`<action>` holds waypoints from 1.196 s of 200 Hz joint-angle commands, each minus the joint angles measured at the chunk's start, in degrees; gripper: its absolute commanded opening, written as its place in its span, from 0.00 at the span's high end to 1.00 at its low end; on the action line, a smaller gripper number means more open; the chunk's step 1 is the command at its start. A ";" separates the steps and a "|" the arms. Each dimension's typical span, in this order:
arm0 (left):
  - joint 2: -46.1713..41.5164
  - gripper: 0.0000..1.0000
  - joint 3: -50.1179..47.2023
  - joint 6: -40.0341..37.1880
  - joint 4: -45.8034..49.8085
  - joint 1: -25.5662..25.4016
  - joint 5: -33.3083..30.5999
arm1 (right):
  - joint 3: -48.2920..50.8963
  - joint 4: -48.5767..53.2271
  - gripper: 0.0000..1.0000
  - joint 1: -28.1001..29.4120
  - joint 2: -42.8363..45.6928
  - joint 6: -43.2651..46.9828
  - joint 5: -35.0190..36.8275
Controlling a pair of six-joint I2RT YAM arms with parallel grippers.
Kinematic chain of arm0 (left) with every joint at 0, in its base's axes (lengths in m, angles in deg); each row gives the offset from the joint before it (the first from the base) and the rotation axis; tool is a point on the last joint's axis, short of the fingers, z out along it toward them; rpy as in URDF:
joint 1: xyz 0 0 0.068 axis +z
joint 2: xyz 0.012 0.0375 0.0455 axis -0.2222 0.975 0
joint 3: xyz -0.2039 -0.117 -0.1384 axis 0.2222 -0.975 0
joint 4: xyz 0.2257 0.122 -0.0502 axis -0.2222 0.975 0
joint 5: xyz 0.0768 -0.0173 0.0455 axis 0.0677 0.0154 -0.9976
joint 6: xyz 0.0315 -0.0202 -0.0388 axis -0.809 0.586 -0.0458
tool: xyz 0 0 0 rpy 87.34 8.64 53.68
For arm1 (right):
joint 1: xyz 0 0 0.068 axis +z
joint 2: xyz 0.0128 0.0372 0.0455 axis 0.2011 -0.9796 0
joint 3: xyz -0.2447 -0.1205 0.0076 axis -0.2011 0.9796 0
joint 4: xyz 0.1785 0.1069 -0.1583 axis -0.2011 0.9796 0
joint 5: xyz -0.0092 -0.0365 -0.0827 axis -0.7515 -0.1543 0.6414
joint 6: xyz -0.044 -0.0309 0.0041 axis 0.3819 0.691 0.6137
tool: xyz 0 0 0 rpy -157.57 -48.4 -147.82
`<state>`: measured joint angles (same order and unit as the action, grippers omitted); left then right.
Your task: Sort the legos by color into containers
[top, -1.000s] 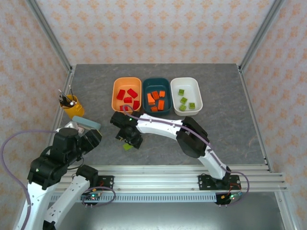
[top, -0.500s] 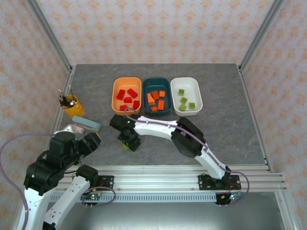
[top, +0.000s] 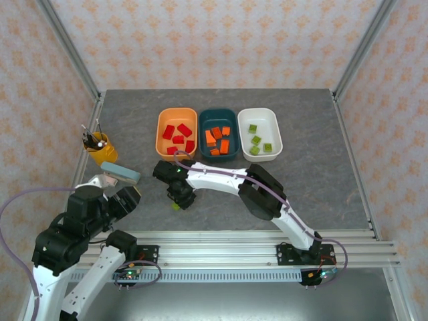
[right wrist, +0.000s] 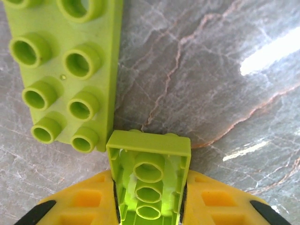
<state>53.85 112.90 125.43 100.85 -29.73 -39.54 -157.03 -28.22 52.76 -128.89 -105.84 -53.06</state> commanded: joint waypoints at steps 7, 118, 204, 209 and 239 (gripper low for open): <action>-0.62 0.27 -3.25 0.78 -2.29 -0.25 5.72 | 0.11 4.85 0.70 -0.11 5.34 7.02 9.17; 18.36 0.26 -7.71 5.09 -29.23 -7.46 9.94 | 17.69 7.43 0.70 -25.84 36.46 44.38 20.73; 44.71 0.26 8.03 5.63 -41.35 -18.17 0.29 | -6.19 13.41 0.71 -45.90 8.53 66.15 23.90; 45.69 0.26 8.77 5.58 -41.35 -18.39 0.11 | -8.12 13.96 0.71 -46.41 6.67 66.41 24.10; 49.40 0.26 11.92 5.46 -41.06 -18.93 -0.98 | -17.13 15.90 0.71 -48.38 -2.79 68.22 23.84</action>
<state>101.76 121.88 130.85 61.09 -48.11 -37.20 -167.93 -17.01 5.24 -127.08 -41.56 -31.23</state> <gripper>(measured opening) 0.743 0.288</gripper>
